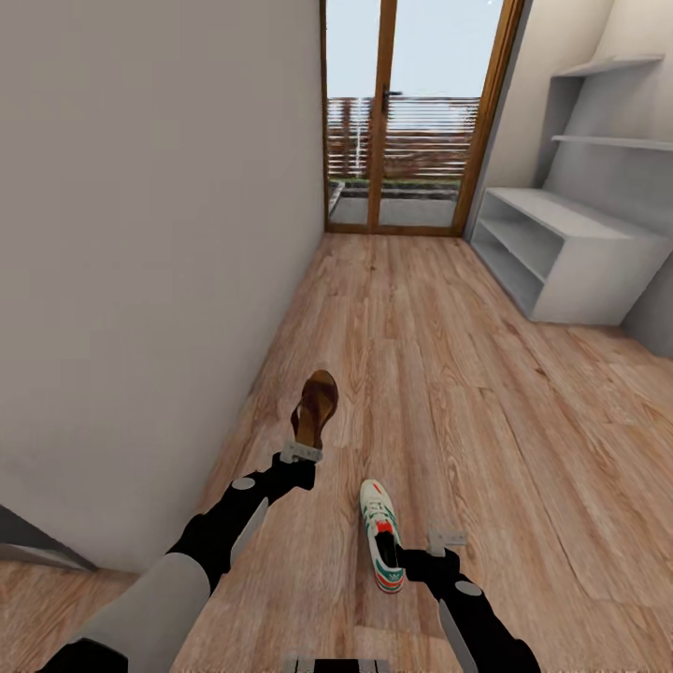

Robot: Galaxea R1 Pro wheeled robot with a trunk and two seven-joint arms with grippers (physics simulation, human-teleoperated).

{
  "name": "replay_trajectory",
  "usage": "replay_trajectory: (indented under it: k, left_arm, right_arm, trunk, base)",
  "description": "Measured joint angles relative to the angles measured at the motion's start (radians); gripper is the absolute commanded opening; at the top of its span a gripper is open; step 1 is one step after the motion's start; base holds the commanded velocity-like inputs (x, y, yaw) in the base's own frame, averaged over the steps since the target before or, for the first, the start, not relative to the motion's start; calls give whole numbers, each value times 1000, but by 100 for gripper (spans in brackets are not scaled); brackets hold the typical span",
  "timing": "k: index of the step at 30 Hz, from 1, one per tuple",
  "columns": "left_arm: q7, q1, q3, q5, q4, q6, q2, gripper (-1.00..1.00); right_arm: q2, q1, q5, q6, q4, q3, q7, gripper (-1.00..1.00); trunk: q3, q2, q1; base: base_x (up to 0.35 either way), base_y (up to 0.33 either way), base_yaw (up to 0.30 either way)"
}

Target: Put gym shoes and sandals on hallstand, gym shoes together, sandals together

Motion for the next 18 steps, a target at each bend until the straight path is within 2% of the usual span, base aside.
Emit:
replay_trajectory:
  k: [3, 18]
  left_arm:
    - [-6, 1, 0, -12, 7, 1, -2, -100]
    - [-6, 0, -2, -15, 13, 1, -4, -100]
  right_arm:
    - [0, 0, 0, 0, 0, 0, 0, 100]
    - [0, 0, 1, 1, 0, 0, -5, 100]
  trunk:
    - [-16, -1, 1]
    - [-93, -4, 8]
  base:
    - [0, 0, 38]
    - [0, 0, 60]
